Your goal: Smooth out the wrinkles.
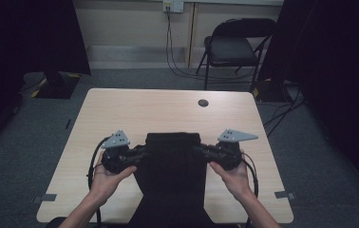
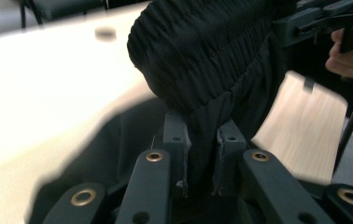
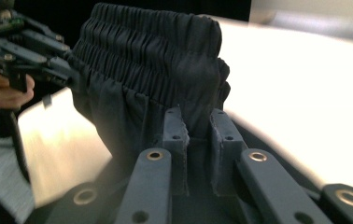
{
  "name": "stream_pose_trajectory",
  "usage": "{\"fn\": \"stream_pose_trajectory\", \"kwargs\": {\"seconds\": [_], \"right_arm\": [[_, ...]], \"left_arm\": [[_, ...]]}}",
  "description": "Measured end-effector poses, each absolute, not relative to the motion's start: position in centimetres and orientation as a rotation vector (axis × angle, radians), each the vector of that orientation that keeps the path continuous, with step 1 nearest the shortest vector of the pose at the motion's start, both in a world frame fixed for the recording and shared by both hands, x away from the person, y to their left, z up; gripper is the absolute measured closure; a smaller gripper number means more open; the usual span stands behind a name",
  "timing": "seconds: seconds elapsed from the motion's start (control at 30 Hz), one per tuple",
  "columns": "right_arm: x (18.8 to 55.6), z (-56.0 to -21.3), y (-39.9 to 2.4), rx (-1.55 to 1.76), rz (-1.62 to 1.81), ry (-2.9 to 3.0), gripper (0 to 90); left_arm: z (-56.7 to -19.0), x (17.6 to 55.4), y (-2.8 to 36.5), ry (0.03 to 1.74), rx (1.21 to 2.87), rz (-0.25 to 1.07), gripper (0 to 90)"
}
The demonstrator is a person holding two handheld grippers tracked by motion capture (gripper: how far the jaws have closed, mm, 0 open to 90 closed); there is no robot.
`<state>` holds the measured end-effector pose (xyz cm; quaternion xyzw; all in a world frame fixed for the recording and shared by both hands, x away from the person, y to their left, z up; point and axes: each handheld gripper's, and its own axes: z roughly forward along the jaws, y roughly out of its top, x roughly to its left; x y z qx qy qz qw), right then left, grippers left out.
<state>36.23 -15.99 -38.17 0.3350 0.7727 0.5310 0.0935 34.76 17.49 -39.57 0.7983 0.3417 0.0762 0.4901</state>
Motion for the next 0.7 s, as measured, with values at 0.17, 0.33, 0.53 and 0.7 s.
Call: {"fn": "stream_pose_trajectory", "kwargs": {"seconds": [0.17,0.33,0.53,0.7], "right_arm": [[36.1,-43.9,-15.3,1.108,1.439,2.411,79.3],[37.4,-47.7,-14.9,1.161,1.318,2.486,79.2],[40.0,-49.4,-14.1,1.128,1.243,2.465,79.0],[43.8,-49.7,-13.2,1.170,1.235,2.387,79.1]], "left_arm": [[-44.8,35.8,16.9,0.930,2.073,0.080,78.4],[-47.4,37.1,16.0,0.956,2.195,0.134,77.8],[-48.4,39.6,15.6,0.986,2.209,0.265,77.2],[-48.7,44.1,15.4,1.042,2.170,0.374,77.3]]}}
